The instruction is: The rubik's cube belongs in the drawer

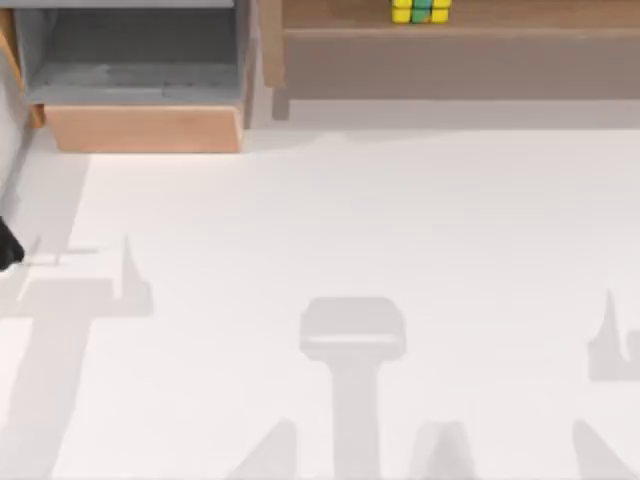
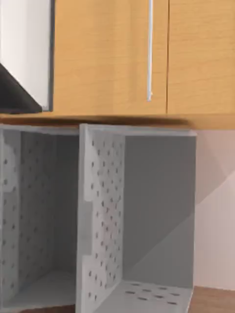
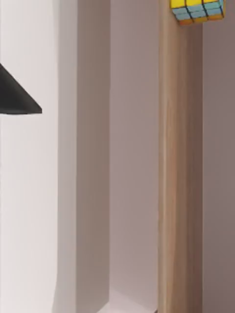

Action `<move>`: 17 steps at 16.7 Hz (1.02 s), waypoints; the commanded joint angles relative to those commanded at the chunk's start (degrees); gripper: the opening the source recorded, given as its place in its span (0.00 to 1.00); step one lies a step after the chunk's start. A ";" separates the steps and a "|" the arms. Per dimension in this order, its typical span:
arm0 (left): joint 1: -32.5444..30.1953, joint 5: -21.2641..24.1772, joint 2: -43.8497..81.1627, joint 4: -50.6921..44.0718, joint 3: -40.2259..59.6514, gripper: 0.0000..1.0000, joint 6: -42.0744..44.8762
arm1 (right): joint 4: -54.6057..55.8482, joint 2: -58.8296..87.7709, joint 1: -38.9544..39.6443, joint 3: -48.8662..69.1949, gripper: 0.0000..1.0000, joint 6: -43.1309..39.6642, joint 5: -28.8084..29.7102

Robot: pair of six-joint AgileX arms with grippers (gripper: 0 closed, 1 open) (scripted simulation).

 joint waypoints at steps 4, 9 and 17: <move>-8.26 -7.67 24.11 7.39 16.35 1.00 0.40 | 0.00 0.00 0.00 0.00 1.00 0.00 0.00; -19.49 -18.06 59.20 17.38 38.26 1.00 0.82 | 0.00 0.00 0.00 0.00 1.00 0.00 0.00; -34.22 -32.03 104.46 31.00 67.72 1.00 0.90 | 0.00 0.00 0.00 0.00 1.00 0.00 0.00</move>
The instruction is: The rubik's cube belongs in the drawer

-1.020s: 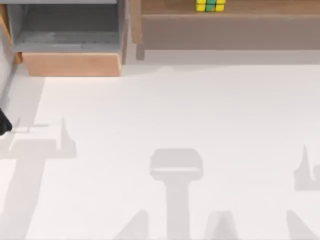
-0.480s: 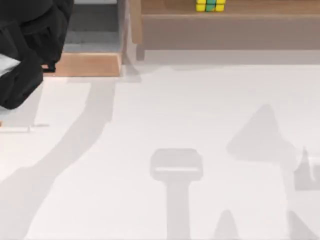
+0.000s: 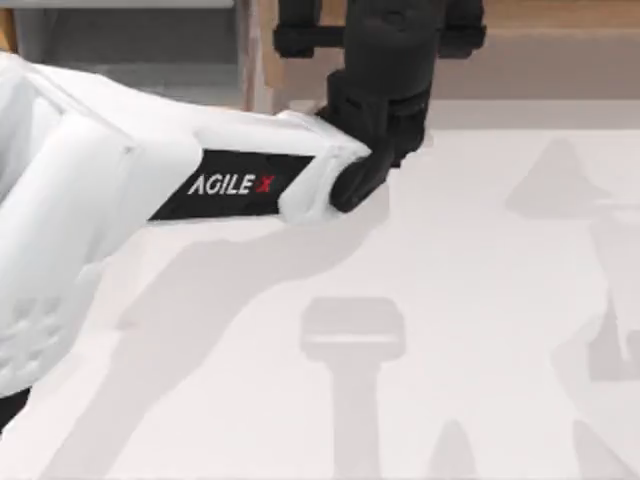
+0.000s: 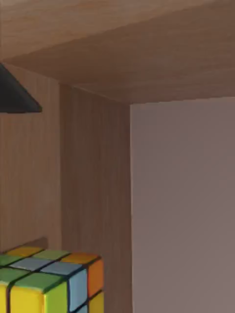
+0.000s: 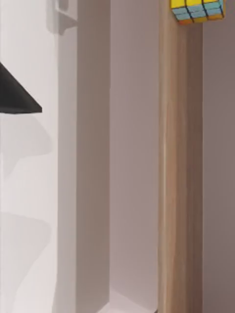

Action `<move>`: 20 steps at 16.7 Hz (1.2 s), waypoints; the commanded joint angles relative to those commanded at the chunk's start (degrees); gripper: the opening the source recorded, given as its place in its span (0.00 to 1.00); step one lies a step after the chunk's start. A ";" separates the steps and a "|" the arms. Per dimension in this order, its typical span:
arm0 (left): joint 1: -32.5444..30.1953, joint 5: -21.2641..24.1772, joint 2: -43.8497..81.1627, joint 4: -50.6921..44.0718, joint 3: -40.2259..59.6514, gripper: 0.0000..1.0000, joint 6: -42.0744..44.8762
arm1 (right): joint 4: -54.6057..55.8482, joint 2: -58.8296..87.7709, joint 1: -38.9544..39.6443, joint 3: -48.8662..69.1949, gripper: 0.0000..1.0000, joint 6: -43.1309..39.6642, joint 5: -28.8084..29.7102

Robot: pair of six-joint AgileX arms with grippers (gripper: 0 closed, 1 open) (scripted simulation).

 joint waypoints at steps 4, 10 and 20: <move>-3.53 -3.90 11.04 3.61 8.08 1.00 0.10 | 0.00 0.00 0.00 0.00 1.00 0.00 0.00; -4.20 -4.70 13.16 4.35 9.77 1.00 0.14 | 0.00 0.00 0.00 0.00 1.00 0.00 0.00; -2.57 -2.94 17.73 -0.46 19.78 1.00 0.30 | 0.00 0.00 0.00 0.00 1.00 0.00 0.00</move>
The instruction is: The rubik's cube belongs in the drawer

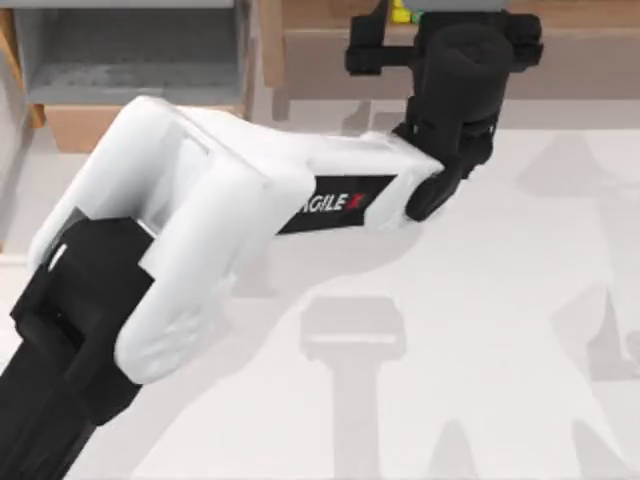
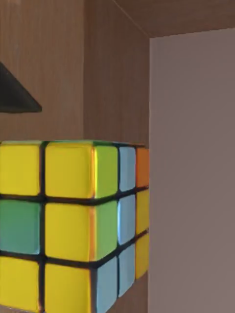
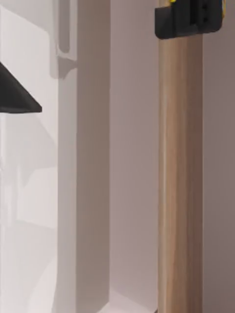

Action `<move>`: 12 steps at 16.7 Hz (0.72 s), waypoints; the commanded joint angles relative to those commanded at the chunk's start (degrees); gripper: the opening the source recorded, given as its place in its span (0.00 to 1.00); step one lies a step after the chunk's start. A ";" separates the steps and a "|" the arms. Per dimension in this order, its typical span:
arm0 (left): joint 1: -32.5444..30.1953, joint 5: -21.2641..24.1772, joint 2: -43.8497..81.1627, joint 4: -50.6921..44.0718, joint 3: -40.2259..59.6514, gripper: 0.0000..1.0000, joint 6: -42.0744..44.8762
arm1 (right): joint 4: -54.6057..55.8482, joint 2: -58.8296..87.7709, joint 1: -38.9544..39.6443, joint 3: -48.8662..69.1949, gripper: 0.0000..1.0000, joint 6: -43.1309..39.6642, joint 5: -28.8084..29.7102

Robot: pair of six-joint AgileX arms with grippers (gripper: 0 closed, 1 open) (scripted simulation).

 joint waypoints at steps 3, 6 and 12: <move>1.99 1.82 3.32 -3.36 6.60 1.00 -0.13 | 0.00 0.00 0.00 0.00 1.00 0.00 0.00; 2.71 2.68 5.19 -4.53 8.87 1.00 -0.39 | 0.00 0.00 0.00 0.00 1.00 0.00 0.00; 2.71 2.68 5.19 -4.53 8.87 0.77 -0.39 | 0.00 0.00 0.00 0.00 1.00 0.00 0.00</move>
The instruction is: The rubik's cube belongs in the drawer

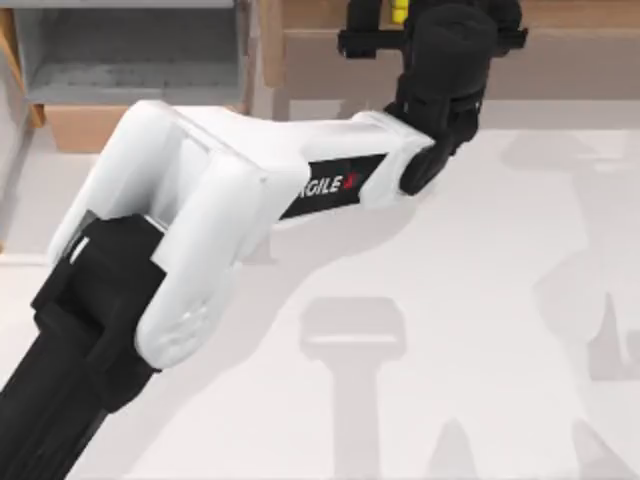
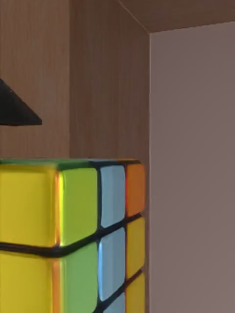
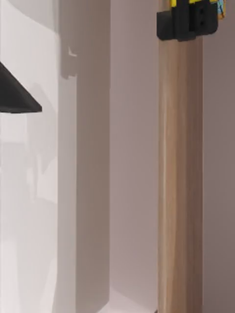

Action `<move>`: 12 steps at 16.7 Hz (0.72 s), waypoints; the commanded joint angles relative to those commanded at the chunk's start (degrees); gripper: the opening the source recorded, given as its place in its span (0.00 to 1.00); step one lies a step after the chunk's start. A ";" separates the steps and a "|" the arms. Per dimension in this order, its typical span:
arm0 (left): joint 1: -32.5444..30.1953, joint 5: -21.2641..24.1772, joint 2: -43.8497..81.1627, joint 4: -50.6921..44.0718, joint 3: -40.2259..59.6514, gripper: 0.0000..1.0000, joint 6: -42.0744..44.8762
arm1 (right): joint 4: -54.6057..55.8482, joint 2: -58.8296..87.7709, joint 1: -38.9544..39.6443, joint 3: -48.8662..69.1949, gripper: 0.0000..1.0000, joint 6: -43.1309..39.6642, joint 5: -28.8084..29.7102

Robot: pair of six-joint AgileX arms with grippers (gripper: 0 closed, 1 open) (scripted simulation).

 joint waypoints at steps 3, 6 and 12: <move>0.00 0.00 0.00 0.00 0.00 0.55 0.00 | 0.00 0.00 0.00 0.00 1.00 0.00 0.00; 0.00 0.00 0.00 0.00 0.00 0.32 0.00 | 0.00 0.00 0.00 0.00 1.00 0.00 0.00; 0.00 0.00 0.00 0.00 0.00 0.00 0.00 | 0.00 0.00 0.00 0.00 1.00 0.00 0.00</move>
